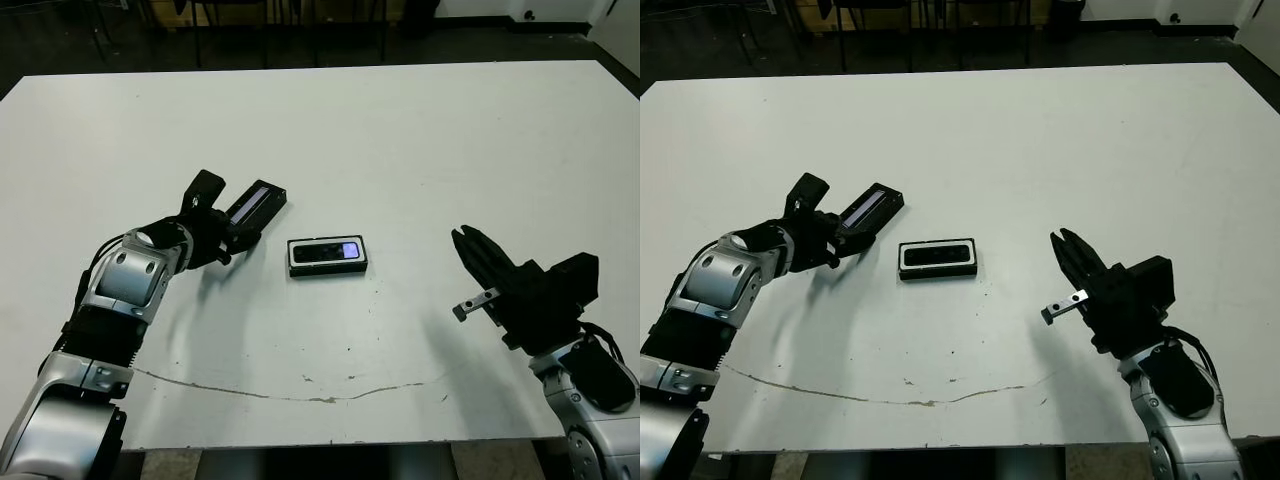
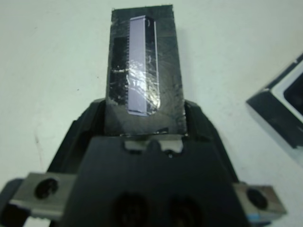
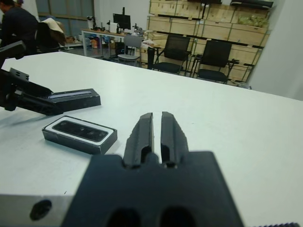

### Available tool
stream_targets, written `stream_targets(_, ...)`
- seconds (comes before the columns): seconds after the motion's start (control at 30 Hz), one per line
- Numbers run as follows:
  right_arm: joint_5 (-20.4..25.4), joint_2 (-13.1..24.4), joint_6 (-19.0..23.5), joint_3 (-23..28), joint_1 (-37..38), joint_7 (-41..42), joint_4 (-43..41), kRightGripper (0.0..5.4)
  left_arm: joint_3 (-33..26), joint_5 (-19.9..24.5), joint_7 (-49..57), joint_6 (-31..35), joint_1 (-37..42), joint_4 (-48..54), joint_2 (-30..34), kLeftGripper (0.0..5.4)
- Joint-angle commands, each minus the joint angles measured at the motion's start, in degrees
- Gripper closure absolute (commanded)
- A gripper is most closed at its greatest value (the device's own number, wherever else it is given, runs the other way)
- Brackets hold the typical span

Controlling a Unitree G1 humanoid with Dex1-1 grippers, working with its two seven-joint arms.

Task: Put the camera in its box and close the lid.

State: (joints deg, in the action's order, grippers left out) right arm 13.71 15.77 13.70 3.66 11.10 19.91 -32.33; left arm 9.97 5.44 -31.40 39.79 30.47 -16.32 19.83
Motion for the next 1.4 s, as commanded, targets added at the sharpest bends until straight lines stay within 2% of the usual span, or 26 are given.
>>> stream_targets(0.03, -0.5, 0.6, 1.9, 0.3, 0.7, -1.1, -0.2, 5.40, 0.4, -0.6, 0.1, 1.1, -1.1, -2.2, -0.2, 2.69)
stream_targets(0.23, -0.4, 0.5, 1.7, 0.3, 0.9, -1.3, -0.1, 5.40, -2.0, 0.5, 3.4, 2.7, -2.7, -0.6, -2.9, 2.69)
stream_targets(0.43, -2.0, 0.9, 3.1, 0.0, 1.1, -2.4, -1.1, 5.40, -4.1, 2.5, 2.7, 0.6, -5.0, 2.5, -3.7, 2.69)
stream_targets(0.63, -0.8, 0.4, 0.4, 0.4, 0.6, -0.9, 2.4, 5.40, -6.7, 7.0, -1.3, 0.3, -7.5, 12.9, -1.4, 2.69)
stream_targets(0.8, 0.4, 1.1, -1.9, 0.4, -0.5, 1.4, 5.8, 5.40, -7.4, 9.8, -8.2, -1.6, -6.4, 15.9, 3.3, 2.69)
stream_targets(1.07, 0.4, 1.7, -2.5, 0.0, -1.9, 3.2, 7.3, 5.40, -2.4, 7.6, -21.9, -12.0, -1.7, 10.9, 10.3, 2.69)
stream_targets(1.23, 1.2, 1.7, -2.2, 0.2, -2.1, 3.9, 7.8, 5.40, 0.2, 7.0, -28.8, -13.4, 2.2, 5.6, 11.6, 2.69)
stream_targets(1.4, 2.1, 1.8, -5.9, 0.5, -2.6, 6.5, 10.5, 5.40, 2.2, 5.8, -31.1, -13.1, 3.9, 3.4, 11.5, 2.69)
